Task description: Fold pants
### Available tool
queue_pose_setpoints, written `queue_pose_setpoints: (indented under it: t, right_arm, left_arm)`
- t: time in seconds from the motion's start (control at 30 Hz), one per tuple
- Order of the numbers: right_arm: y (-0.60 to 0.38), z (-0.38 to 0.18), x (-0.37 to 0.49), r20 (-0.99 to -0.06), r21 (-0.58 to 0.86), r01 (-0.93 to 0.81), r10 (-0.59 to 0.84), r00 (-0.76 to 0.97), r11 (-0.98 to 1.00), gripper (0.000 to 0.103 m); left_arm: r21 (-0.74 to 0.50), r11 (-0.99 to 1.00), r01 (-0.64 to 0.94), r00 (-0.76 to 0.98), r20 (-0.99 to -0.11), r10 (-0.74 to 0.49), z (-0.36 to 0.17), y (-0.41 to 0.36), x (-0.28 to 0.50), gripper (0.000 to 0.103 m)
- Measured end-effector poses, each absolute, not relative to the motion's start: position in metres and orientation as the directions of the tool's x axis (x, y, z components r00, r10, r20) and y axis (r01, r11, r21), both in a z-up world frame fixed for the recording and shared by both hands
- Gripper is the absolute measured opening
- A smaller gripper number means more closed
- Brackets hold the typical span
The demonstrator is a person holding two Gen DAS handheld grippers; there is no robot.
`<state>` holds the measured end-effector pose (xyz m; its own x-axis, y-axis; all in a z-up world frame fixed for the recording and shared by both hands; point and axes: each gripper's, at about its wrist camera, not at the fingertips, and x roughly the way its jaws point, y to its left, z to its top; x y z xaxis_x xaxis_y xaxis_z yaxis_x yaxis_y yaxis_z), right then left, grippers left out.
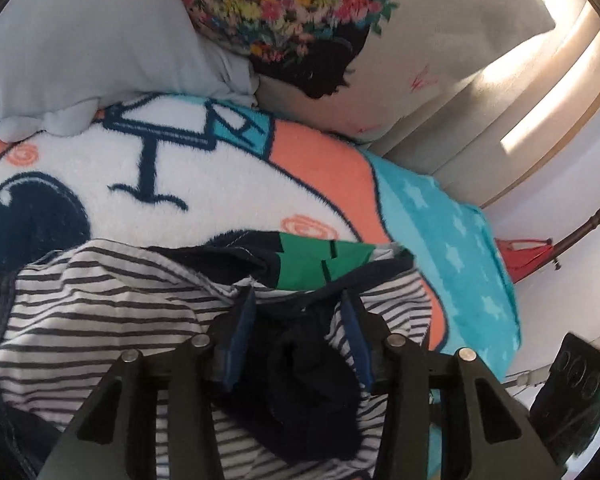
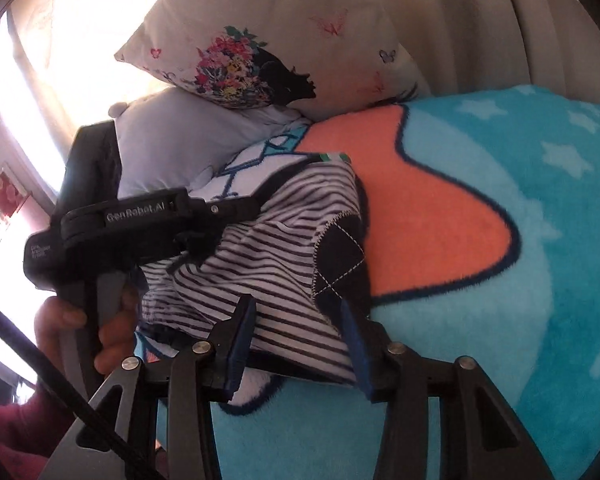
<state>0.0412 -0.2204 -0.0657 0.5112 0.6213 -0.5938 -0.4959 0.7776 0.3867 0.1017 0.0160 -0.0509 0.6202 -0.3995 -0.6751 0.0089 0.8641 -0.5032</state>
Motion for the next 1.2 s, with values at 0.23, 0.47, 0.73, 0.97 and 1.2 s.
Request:
queue_pose_setpoints:
  t: [0.23,0.47,0.73,0.97,1.2]
  right_arm:
    - [-0.227,-0.023,0.062,-0.539,0.399,-0.504,0.64,0.547,0.766,0.05]
    - [-0.185,-0.042,0.131,-0.579,0.548,-0.513,0.742,0.337,0.66,0.05]
    - [-0.195,-0.062,0.151,-0.517,0.667,-0.412,0.784,0.345,0.621,0.053]
    - [-0.205,-0.036,0.084,-0.594,0.368,-0.44,0.572,0.566,0.819,0.058]
    - [-0.193,-0.075,0.052,-0.679,0.139,-0.394,0.377,0.63,0.909,0.065]
  left_arm:
    - [-0.449,0.89,0.076,0.708,-0.604,-0.366,-0.015,0.007,0.058,0.043]
    - [-0.437,0.897,0.071,0.63,-0.677,-0.38,-0.052,-0.01,0.064,0.043]
    - [-0.434,0.897,0.087,0.623,-0.679,-0.389,-0.046,-0.007,0.061,0.044]
    - [-0.363,0.932,0.018,0.689,-0.671,-0.275,-0.029,0.011,0.045,0.062]
    - [-0.372,0.928,-0.031,0.706,-0.665,-0.243,-0.022,0.03,0.034,0.062]
